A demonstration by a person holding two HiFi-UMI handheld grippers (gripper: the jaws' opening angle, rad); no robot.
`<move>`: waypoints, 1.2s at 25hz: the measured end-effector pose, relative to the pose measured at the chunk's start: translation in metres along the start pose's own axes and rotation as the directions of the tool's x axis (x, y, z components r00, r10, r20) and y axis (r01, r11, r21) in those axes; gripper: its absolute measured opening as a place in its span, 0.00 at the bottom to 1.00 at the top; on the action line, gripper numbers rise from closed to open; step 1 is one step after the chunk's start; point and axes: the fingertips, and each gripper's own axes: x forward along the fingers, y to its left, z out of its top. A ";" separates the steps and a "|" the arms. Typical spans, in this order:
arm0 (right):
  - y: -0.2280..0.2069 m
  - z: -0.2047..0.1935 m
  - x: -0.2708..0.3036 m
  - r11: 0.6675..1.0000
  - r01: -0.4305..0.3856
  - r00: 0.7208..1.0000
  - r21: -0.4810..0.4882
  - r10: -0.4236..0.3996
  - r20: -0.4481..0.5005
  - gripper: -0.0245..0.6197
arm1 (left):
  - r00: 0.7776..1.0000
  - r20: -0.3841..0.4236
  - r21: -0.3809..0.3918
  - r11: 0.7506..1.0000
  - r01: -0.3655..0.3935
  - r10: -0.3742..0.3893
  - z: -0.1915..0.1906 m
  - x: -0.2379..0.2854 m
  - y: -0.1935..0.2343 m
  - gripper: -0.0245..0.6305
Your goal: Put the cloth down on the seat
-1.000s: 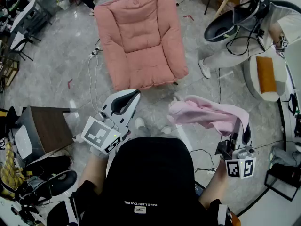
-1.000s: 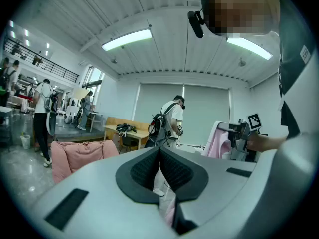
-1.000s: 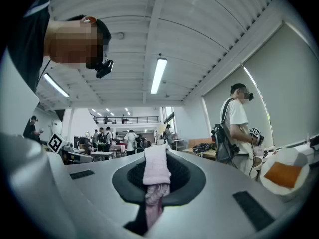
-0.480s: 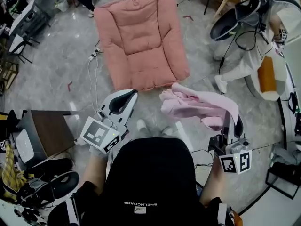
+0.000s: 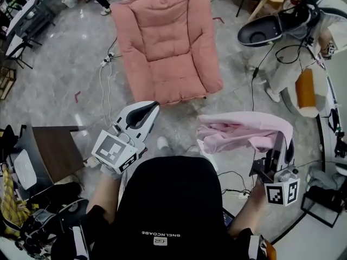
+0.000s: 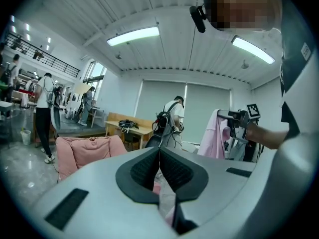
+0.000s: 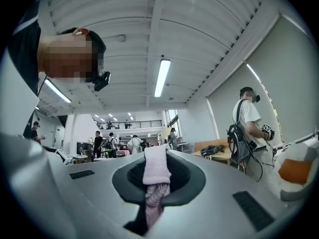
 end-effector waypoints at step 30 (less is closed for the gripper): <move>-0.117 0.013 0.075 0.999 0.037 0.998 0.017 -0.038 0.057 0.10 | 0.997 -0.079 -0.030 0.999 0.022 -0.024 -0.005 0.144 0.048 0.06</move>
